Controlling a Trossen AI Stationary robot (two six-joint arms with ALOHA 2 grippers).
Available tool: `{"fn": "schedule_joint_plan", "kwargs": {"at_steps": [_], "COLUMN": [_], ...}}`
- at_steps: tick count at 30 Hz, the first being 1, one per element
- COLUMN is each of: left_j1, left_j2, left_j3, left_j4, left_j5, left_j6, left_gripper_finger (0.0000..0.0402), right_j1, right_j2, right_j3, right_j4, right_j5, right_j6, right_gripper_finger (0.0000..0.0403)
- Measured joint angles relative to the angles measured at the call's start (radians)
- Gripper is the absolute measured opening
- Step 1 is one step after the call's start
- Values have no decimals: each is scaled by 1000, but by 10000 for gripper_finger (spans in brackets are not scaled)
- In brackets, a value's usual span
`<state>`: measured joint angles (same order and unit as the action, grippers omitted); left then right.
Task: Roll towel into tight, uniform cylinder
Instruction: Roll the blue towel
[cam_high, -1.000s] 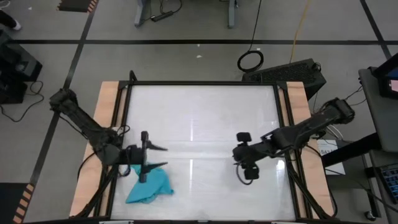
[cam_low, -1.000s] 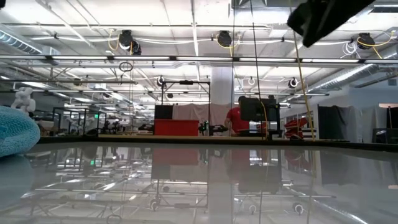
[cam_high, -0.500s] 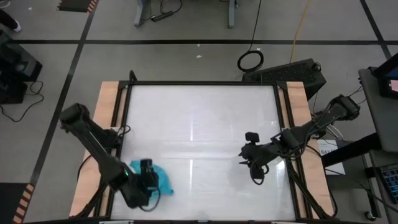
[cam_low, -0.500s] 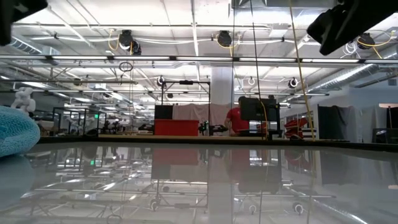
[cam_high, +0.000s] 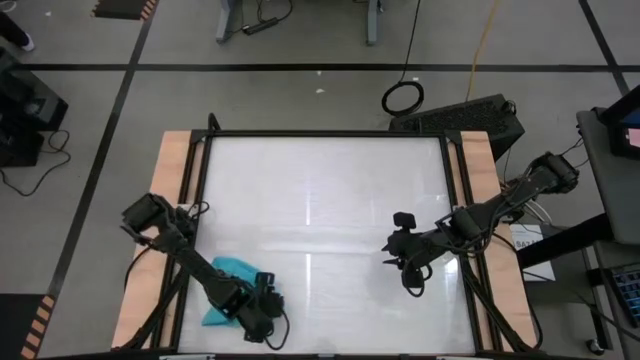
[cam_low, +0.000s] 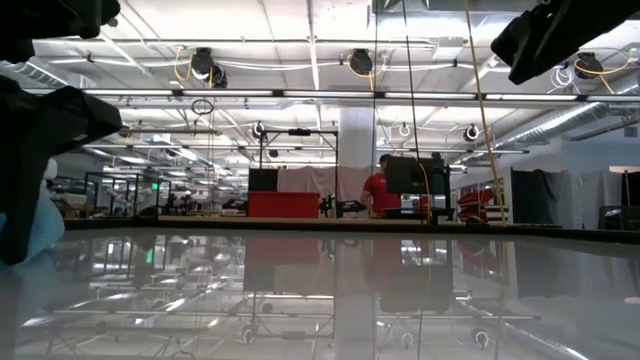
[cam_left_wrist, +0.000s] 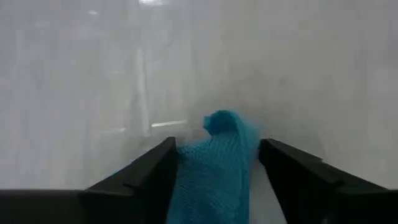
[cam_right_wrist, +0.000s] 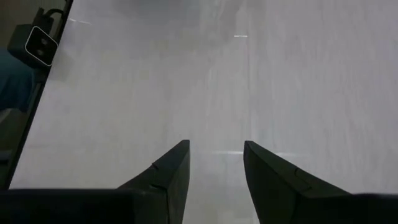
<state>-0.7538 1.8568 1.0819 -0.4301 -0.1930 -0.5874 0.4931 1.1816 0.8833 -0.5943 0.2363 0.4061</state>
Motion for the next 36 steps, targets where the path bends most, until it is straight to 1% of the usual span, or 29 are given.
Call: {"fn": "schedule_joint_plan", "kwargs": {"at_steps": [2, 3, 5, 6, 7, 9, 12, 15, 17, 19, 21, 24, 26, 28, 31, 36], "left_j1": [15, 24, 34, 39, 45, 58, 82, 108, 125, 136, 151, 160, 170, 189, 224, 297], "left_j2": [13, 14, 11, 5, -7, -46, -96, -148, -184, -205, -210, -210, -210, -210, -207, -183], "left_j3": [12, 22, 49, 64, 84, 146, 270, 448, 590, 725, 850, 1003, 1062, 1085, 1086, 1086], "left_j4": [5, -8, -55, -86, -122, -198, -405, -587, -667, -707, -705, -704, -693, -674, -637, -574], "left_j5": [15, 33, 35, 29, 19, -4, -40, -126, -185, -235, -272, -331, -360, -368, -374, -412], "left_j6": [8, 23, 70, 97, 119, 152, 213, 290, 347, 406, 477, 578, 630, 668, 706, 698], "left_gripper_finger": [177, 143, 61, 32, 20, 15, 7, 7, 6, 6, 6, 5, 5, 5, 5, 5], "right_j1": [0, 0, 0, 0, 0, 0, 0, 0, 0, 0, 0, 0, 0, 0, 0, 3], "right_j2": [0, 0, 0, 0, 0, 0, 0, 0, 0, 0, 0, 0, 0, 0, 5, 43], "right_j3": [0, 0, 0, 0, 0, 0, 0, 0, 0, 0, 0, 0, 0, 0, 0, 0], "right_j4": [1, 1, 5, 6, 4, 5, 6, 10, 16, 27, 44, 79, 102, 134, 201, 315], "right_j5": [0, 0, 0, 0, 0, 0, 0, 1, 2, 17, 33, 72, 83, 101, 107, 105], "right_j6": [1, 1, -3, -5, -7, -16, -26, -31, -35, -43, -51, -67, -81, -100, -135, -223], "right_gripper_finger": [141, 141, 141, 141, 141, 141, 141, 141, 141, 141, 141, 141, 141, 141, 141, 141]}}
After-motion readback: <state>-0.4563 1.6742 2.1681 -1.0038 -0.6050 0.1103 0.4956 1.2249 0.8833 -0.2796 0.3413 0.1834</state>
